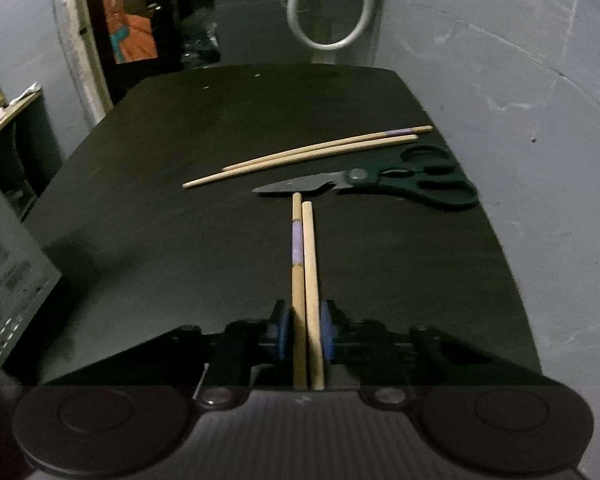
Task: Organize utensils
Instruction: 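Move the right gripper to the pair of chopsticks and grasp them, then lift the chopsticks with the right gripper and raise them upright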
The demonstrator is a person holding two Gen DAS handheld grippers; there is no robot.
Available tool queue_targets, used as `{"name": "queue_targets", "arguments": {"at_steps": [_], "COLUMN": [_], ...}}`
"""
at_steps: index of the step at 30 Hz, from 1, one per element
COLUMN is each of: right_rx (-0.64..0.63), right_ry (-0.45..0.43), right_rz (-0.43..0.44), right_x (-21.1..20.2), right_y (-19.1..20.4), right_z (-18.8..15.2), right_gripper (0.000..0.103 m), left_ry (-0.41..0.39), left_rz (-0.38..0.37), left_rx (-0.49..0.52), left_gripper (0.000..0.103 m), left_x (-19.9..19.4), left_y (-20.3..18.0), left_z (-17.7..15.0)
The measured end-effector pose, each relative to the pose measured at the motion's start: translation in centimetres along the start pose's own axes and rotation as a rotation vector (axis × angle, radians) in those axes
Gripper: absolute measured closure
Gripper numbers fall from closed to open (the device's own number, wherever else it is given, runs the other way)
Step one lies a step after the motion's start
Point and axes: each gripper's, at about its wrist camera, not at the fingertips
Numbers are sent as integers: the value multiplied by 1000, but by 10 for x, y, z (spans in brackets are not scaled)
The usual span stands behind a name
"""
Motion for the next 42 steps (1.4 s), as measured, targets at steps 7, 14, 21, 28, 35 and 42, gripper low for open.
{"name": "queue_targets", "arguments": {"at_steps": [7, 14, 21, 28, 35, 42], "right_rx": [-112, -202, -163, -117, -166, -164], "right_ry": [38, 70, 90, 95, 155, 218], "right_rz": [78, 150, 166, 110, 114, 138], "right_x": [-14, -23, -20, -5, -5, -3], "right_y": [22, 36, 38, 49, 52, 46], "right_z": [-15, -27, -22, -4, 1, 6], "right_gripper": [88, 87, 61, 66, 89, 87], "left_ry": [-4, -9, -15, -18, -23, -30], "left_rz": [-10, -22, -35, -44, -49, -49], "left_rx": [2, 6, 8, 15, 14, 11], "left_gripper": [22, 22, 22, 22, 22, 22], "left_x": [1, 3, 5, 7, 6, 3], "left_y": [2, 5, 8, 10, 11, 11], "left_z": [-2, -4, -2, -1, -4, -5]}}
Point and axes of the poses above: each gripper's, at about its wrist camera, not at the fingertips, and x roughly the way its jaws point, y to its left, z to its top, and after that the axes turned 5 degrees about x, right-handed
